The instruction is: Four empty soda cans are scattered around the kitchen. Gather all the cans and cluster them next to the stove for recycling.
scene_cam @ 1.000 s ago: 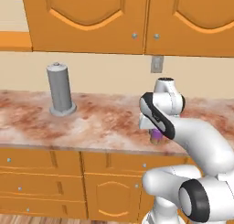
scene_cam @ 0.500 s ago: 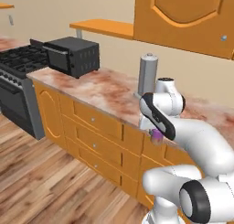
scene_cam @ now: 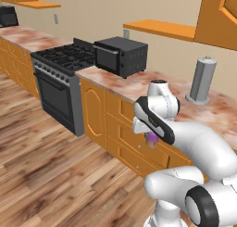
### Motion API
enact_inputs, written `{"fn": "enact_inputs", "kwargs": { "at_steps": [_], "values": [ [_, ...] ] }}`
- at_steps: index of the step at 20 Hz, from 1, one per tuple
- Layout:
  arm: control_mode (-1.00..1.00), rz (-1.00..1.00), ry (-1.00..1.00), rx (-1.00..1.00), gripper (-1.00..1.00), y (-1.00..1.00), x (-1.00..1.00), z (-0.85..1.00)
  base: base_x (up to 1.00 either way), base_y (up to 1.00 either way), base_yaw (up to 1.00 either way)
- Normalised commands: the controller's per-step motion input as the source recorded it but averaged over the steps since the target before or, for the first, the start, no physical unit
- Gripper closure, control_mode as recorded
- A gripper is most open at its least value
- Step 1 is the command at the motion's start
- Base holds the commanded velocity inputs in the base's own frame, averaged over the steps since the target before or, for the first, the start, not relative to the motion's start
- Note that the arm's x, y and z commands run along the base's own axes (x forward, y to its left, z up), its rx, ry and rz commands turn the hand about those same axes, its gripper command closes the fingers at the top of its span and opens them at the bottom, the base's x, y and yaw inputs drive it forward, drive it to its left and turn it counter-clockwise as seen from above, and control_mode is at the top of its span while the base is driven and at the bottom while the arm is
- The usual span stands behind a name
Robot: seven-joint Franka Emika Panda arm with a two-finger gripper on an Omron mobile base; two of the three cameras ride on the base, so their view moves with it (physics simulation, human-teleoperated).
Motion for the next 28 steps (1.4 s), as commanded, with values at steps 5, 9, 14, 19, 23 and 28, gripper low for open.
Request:
{"fn": "enact_inputs", "kwargs": {
  "at_steps": [5,9,14,19,23,28],
  "values": [
    [1.0,0.0,0.0,0.0,1.0,0.0,0.0,0.0,0.49,1.0,-0.03],
    [1.0,0.0,0.0,0.0,1.0,0.0,0.0,0.0,0.66,1.0,-0.07],
    [1.0,0.0,0.0,0.0,1.0,0.0,0.0,0.0,0.82,0.99,-0.13],
    [1.0,0.0,0.0,0.0,1.0,0.0,0.0,0.0,0.99,0.83,-0.28],
    [1.0,0.0,0.0,0.0,1.0,0.0,0.0,0.0,1.0,1.0,-0.44],
    [1.0,0.0,0.0,0.0,1.0,0.0,0.0,0.0,1.0,1.0,-0.46]
  ]
}}
